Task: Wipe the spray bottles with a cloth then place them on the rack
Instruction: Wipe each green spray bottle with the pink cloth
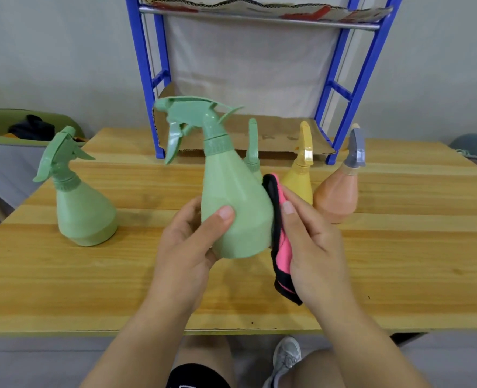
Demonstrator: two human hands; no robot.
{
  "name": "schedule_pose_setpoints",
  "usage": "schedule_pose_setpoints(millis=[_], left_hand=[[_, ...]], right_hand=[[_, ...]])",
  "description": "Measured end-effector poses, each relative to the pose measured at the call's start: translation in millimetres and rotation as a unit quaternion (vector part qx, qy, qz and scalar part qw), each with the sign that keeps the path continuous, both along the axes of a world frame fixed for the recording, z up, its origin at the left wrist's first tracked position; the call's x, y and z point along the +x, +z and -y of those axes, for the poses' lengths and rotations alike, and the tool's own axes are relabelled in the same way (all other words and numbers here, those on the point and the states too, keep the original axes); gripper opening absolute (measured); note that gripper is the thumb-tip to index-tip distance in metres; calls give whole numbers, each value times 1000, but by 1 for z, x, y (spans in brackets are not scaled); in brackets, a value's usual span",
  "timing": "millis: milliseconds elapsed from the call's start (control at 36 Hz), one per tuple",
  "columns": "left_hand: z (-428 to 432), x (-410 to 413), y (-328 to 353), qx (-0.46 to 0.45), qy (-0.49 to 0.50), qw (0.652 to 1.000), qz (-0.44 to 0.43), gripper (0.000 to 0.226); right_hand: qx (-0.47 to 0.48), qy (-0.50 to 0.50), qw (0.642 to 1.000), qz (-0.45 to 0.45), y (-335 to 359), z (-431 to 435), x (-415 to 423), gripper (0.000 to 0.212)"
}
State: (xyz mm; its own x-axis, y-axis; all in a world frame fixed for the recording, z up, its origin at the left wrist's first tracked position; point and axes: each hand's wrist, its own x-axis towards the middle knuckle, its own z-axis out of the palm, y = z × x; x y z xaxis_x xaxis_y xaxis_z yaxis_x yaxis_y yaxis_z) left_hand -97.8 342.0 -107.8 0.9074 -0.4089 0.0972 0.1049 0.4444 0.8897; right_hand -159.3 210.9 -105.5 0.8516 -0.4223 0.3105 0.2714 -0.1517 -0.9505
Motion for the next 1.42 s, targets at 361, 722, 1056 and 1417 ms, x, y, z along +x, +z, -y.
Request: schedule_pose_setpoints(millis=[361,722,1056,1417], left_hand=[[2,-1,-3,13,20,1000,19,54],[2,6,9,94,-31,995,27,44],[5,4,6,9,7,998,61,63],[5,6,1,143,-90,983,73,54]], right_hand=[[-77,-53,996,-1,-8,-16,5,53],[5,-108,994,-1,-8,-15,2,63],[-88,-80,992,34,1,-8,3,56],[1,-111,994,13,-8,-4,-1,57]])
